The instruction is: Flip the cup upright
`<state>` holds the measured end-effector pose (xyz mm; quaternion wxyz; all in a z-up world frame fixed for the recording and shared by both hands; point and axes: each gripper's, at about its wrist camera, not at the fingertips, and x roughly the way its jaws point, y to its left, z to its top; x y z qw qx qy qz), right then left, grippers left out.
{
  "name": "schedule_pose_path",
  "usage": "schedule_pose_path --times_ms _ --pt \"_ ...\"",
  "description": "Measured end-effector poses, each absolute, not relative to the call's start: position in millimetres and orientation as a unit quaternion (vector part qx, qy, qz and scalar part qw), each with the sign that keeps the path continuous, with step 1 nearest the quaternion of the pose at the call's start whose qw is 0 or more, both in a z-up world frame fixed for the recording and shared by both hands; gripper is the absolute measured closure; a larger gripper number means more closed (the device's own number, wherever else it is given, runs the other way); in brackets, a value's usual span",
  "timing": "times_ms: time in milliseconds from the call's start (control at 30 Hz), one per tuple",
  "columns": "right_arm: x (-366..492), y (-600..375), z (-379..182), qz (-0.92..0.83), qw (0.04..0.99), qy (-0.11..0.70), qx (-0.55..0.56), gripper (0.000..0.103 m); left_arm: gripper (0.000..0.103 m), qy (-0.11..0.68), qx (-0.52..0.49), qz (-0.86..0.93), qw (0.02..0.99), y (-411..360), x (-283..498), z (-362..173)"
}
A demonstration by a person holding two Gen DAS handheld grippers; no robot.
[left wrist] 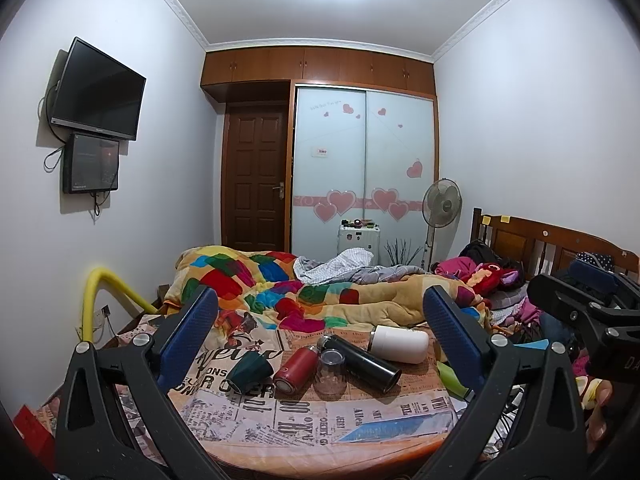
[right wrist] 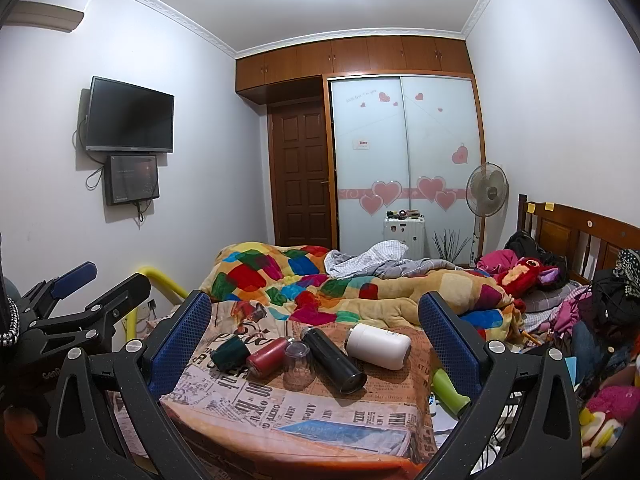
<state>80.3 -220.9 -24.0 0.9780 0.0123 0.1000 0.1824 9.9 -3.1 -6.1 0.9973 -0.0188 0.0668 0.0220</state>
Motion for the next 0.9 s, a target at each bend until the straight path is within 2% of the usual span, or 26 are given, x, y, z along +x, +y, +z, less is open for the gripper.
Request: schedule_pose_path --times_ms 900 --pt "93 -213 -35 0.182 0.977 0.113 0.011 0.0 0.0 0.072 -0.021 0.026 0.997 -7 13 -14"
